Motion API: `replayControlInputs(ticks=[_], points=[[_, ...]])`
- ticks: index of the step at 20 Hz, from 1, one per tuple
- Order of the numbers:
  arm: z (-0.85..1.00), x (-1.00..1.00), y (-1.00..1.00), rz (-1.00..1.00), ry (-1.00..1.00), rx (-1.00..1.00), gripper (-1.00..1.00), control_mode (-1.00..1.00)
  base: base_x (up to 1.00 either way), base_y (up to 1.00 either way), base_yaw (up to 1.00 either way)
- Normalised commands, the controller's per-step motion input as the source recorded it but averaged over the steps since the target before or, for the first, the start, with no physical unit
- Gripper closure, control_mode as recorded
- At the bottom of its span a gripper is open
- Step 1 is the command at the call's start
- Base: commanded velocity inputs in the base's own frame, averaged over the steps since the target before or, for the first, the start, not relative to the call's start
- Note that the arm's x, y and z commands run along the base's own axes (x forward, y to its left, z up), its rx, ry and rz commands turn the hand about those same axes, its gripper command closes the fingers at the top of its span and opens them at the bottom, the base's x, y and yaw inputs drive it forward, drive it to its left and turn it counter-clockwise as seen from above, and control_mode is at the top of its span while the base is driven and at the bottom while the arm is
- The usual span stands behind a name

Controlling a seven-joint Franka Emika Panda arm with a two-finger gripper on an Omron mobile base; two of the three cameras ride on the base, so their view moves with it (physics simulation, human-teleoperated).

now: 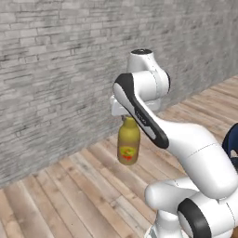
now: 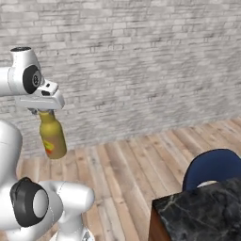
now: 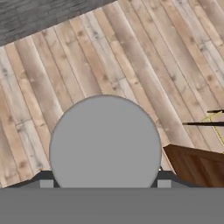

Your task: There is a wine glass and glass cup on the dining counter. Place the wine bottle next to the wine glass and the juice bottle next to the glass cup.

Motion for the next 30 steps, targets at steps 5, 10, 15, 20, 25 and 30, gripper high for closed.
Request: replayControlInputs(ticks=[5, 10, 15, 20, 25, 30], points=[[0.00, 0.00, 0.00, 0.00, 0.00, 0.00, 1.00, 1.00, 0.62, 0.38, -0.39], [0.00, 0.00, 0.00, 0.00, 0.00, 0.00, 1.00, 1.00, 0.62, 0.38, -0.39], [0.00, 0.00, 0.00, 0.00, 0.00, 0.00, 1.00, 1.00, 0.55, 0.37, -0.47], [0.00, 0.00, 0.00, 0.00, 0.00, 0.00, 1.00, 1.00, 0.54, 0.36, -0.49], [0.00, 0.00, 0.00, 0.00, 0.00, 0.00, 1.00, 1.00, 0.56, 0.35, -0.46], [0.00, 0.00, 0.00, 0.00, 0.00, 0.00, 1.00, 1.00, 0.63, 0.34, -0.39]])
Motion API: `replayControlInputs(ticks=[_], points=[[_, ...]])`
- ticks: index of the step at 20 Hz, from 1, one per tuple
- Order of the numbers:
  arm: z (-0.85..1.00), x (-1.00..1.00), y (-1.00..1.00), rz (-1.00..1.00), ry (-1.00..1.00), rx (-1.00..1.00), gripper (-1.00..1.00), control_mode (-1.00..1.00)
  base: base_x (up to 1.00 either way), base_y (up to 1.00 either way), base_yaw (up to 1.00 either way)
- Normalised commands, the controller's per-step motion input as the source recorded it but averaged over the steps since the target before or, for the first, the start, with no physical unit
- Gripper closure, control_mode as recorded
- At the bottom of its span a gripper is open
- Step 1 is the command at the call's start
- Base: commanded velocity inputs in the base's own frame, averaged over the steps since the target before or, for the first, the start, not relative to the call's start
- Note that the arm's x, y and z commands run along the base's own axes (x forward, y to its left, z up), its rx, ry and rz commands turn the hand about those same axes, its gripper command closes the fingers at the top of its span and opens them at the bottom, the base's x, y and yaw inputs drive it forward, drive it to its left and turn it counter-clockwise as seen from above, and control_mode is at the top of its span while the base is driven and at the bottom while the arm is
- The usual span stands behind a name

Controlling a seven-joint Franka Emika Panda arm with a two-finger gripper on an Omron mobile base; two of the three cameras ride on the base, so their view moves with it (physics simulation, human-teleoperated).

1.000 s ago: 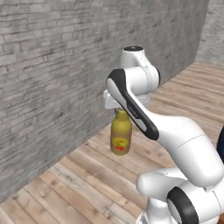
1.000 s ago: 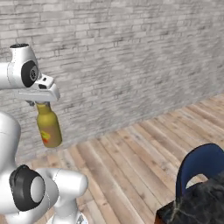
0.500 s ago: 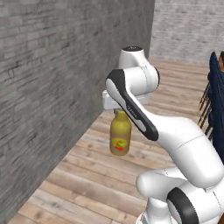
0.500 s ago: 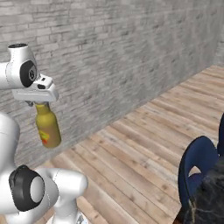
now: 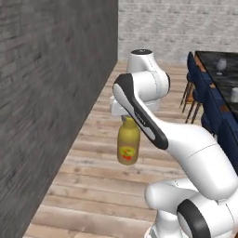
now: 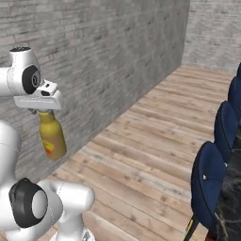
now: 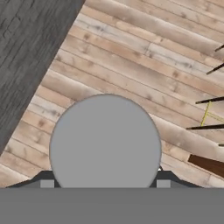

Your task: There is a wine glass and glass cup on the dining counter. Place the wine bottle next to the wine glass and the juice bottle next to the glass cup.

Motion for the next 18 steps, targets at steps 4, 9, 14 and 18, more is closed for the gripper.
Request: replayControlInputs(ticks=[4, 9, 14, 18], points=[[0.00, 0.00, 0.00, 0.00, 0.00, 0.00, 1.00, 1.00, 0.64, 0.34, -0.39], [0.00, 0.00, 0.00, 0.00, 0.00, 0.00, 1.00, 1.00, 0.75, 0.31, -0.28], [0.00, 0.00, 0.00, 0.00, 0.00, 0.00, 1.00, 1.00, 0.83, 0.29, -0.18], [0.00, 0.00, 0.00, 0.00, 0.00, 0.00, 1.00, 1.00, 0.85, 0.28, -0.14]])
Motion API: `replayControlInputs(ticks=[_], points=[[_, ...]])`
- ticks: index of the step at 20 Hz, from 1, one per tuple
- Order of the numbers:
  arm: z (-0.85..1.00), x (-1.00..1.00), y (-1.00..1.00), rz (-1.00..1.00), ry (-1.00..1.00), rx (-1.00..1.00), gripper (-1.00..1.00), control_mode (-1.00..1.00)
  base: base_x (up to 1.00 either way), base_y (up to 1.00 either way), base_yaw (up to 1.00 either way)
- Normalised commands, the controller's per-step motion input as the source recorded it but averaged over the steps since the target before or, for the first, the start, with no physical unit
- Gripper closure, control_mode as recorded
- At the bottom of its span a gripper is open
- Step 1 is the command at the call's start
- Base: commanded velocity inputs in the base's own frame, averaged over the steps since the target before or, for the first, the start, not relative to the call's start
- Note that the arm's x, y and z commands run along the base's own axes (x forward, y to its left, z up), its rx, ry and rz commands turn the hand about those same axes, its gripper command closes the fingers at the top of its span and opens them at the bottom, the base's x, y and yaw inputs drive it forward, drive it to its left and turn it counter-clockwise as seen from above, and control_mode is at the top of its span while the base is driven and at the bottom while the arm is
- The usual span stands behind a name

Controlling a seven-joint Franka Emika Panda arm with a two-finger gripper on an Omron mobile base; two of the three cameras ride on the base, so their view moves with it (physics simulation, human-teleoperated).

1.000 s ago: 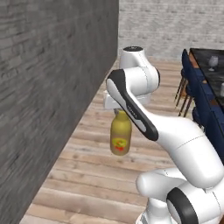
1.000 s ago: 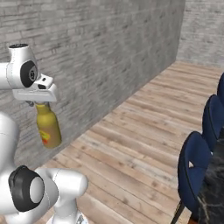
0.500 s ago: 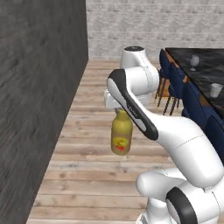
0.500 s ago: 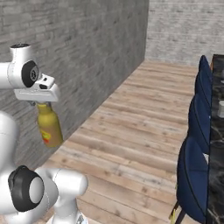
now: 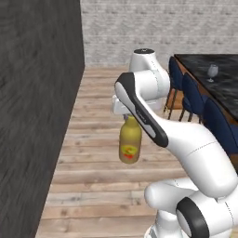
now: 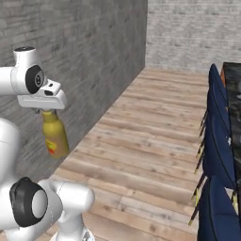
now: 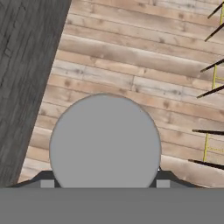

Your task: There is a wine glass and glass cup on the dining counter. Place the wine bottle next to the wine glass and the juice bottle next to the glass cup.

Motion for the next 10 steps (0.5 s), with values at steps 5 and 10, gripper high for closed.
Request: replayControlInputs(ticks=[5, 10], points=[[0.00, 0.00, 0.00, 0.00, 0.00, 0.00, 1.00, 1.00, 0.87, 0.21, -0.07], [0.00, 0.00, 0.00, 0.00, 0.00, 0.00, 1.00, 1.00, 0.83, 0.19, -0.14]])
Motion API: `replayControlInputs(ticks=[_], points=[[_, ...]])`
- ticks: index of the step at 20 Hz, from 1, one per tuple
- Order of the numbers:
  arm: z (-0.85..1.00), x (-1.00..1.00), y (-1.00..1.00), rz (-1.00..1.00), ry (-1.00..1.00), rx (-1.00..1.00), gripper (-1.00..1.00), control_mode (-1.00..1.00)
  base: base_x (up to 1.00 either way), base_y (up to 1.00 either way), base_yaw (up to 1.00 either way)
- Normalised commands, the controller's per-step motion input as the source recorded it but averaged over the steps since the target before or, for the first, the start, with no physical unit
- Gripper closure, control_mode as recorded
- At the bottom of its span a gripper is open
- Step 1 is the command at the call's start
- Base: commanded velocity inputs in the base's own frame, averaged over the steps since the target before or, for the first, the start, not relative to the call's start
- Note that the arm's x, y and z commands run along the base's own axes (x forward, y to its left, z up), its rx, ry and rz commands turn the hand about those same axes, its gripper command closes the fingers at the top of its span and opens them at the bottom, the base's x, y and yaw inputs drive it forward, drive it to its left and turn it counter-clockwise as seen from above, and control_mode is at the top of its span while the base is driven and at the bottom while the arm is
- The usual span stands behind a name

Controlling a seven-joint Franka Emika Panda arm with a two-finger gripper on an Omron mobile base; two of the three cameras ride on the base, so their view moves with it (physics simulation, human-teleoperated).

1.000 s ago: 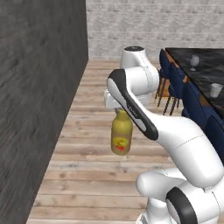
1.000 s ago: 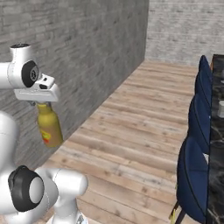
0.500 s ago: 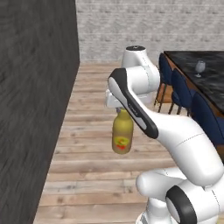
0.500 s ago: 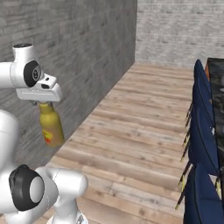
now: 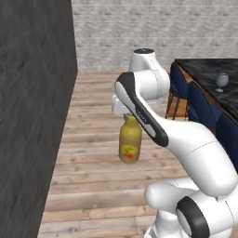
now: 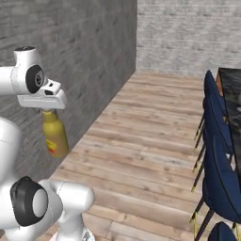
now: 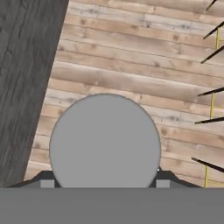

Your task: There is a wine glass and glass cup on the dining counter. Place the wine bottle next to the wine glass and the juice bottle next to the glass cup.

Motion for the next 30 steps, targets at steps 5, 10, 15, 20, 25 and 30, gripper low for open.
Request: replayControlInputs(ticks=[5, 10, 15, 20, 25, 30], points=[[0.00, 0.00, 0.00, 0.00, 0.00, 0.00, 1.00, 1.00, 0.66, 0.23, -0.36], [0.00, 0.00, 0.00, 0.00, 0.00, 0.00, 1.00, 1.00, 0.58, 0.25, -0.45], [0.00, 0.00, 0.00, 0.00, 0.00, 0.00, 1.00, 1.00, 0.56, 0.26, -0.47], [0.00, 0.00, 0.00, 0.00, 0.00, 0.00, 1.00, 1.00, 0.55, 0.31, -0.48], [0.00, 0.00, 0.00, 0.00, 0.00, 0.00, 1.00, 1.00, 0.47, 0.36, -0.55], [0.00, 0.00, 0.00, 0.00, 0.00, 0.00, 1.00, 1.00, 0.40, 0.47, -0.43]])
